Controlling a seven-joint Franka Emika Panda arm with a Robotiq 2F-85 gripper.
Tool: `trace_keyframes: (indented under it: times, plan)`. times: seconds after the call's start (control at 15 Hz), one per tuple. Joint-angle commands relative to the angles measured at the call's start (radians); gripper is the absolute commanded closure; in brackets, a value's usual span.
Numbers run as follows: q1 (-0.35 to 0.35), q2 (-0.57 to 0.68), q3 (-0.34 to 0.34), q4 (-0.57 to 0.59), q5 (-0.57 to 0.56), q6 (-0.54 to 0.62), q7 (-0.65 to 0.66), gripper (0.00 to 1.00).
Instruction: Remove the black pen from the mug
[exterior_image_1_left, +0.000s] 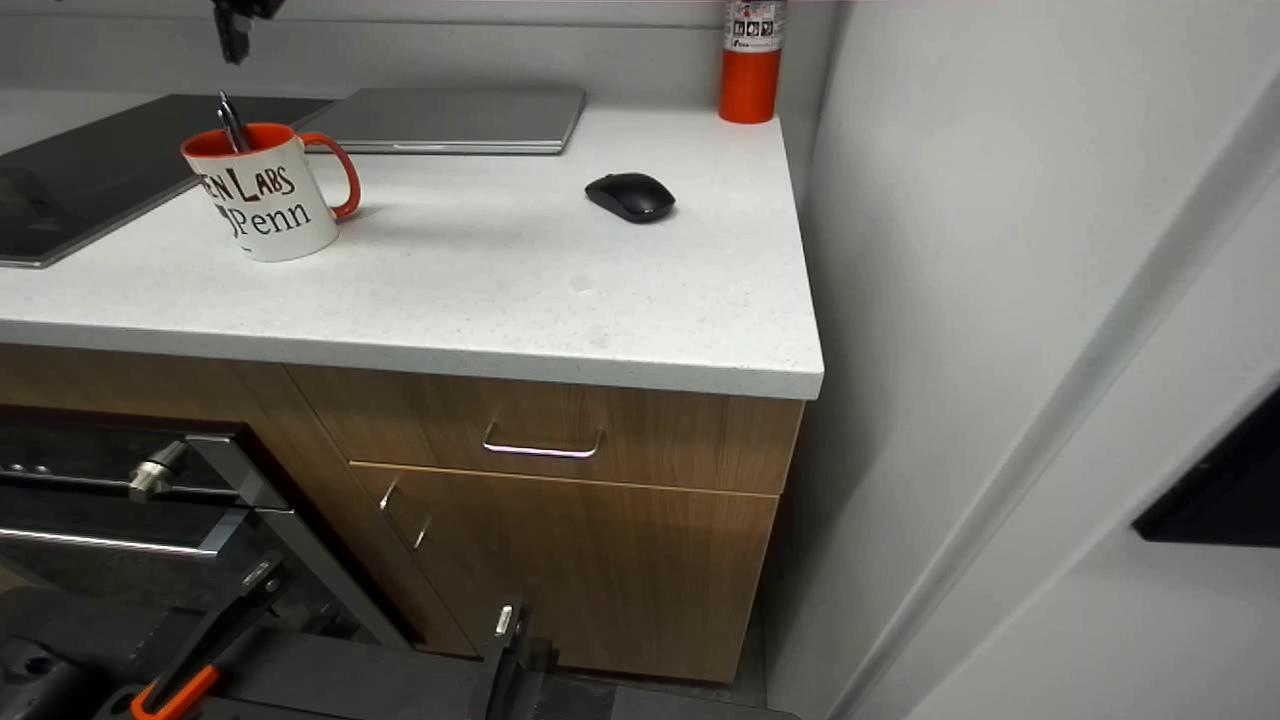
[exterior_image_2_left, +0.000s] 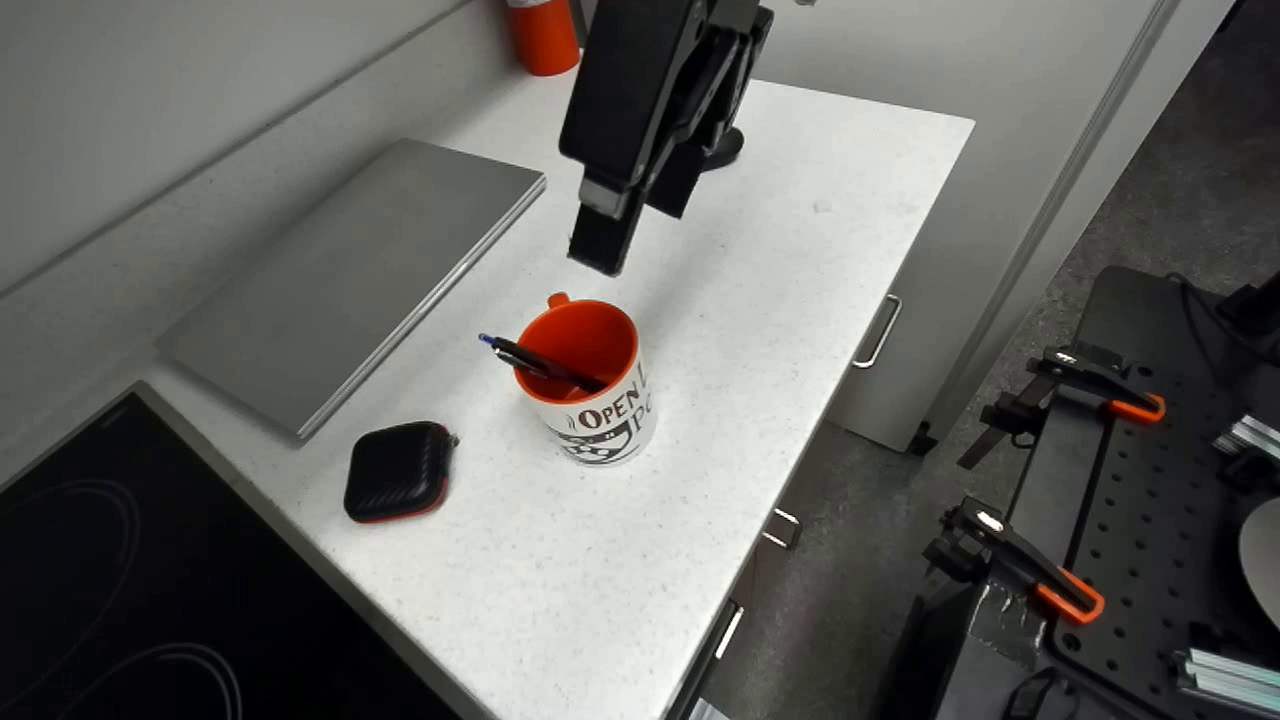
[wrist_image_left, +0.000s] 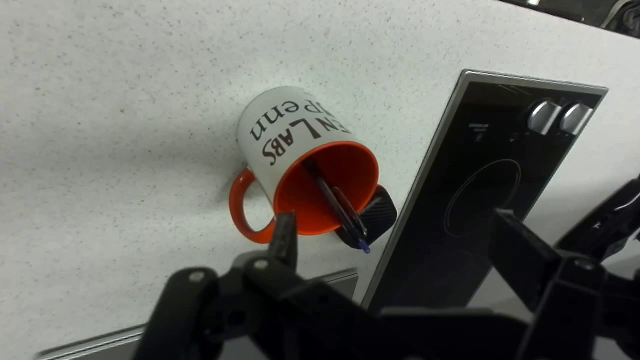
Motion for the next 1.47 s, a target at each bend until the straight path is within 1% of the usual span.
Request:
trace_keyframes:
  times: [0.0, 0.2, 0.4, 0.53, 0.67, 0.73, 0.87, 1.13, 1.2, 1.4]
  plan:
    - [0.006, 0.021, 0.015, 0.006, 0.014, 0.017, -0.064, 0.00]
    - [0.031, 0.038, 0.026, 0.007, 0.036, 0.055, -0.162, 0.00]
    - [0.057, 0.053, 0.037, 0.002, 0.064, 0.143, -0.257, 0.00]
    - [0.087, 0.071, 0.040, 0.008, 0.131, 0.218, -0.323, 0.00]
    - [0.109, 0.094, 0.041, 0.023, 0.213, 0.253, -0.388, 0.00]
    - [0.064, 0.065, 0.062, 0.006, 0.142, 0.201, -0.316, 0.00]
    - [0.071, 0.078, 0.068, 0.010, 0.180, 0.218, -0.352, 0.00]
    - [0.071, 0.082, 0.069, 0.013, 0.182, 0.219, -0.357, 0.00]
    - [0.076, 0.099, 0.085, 0.012, 0.188, 0.272, -0.361, 0.00]
    - [0.094, 0.131, 0.103, 0.004, 0.207, 0.361, -0.411, 0.00]
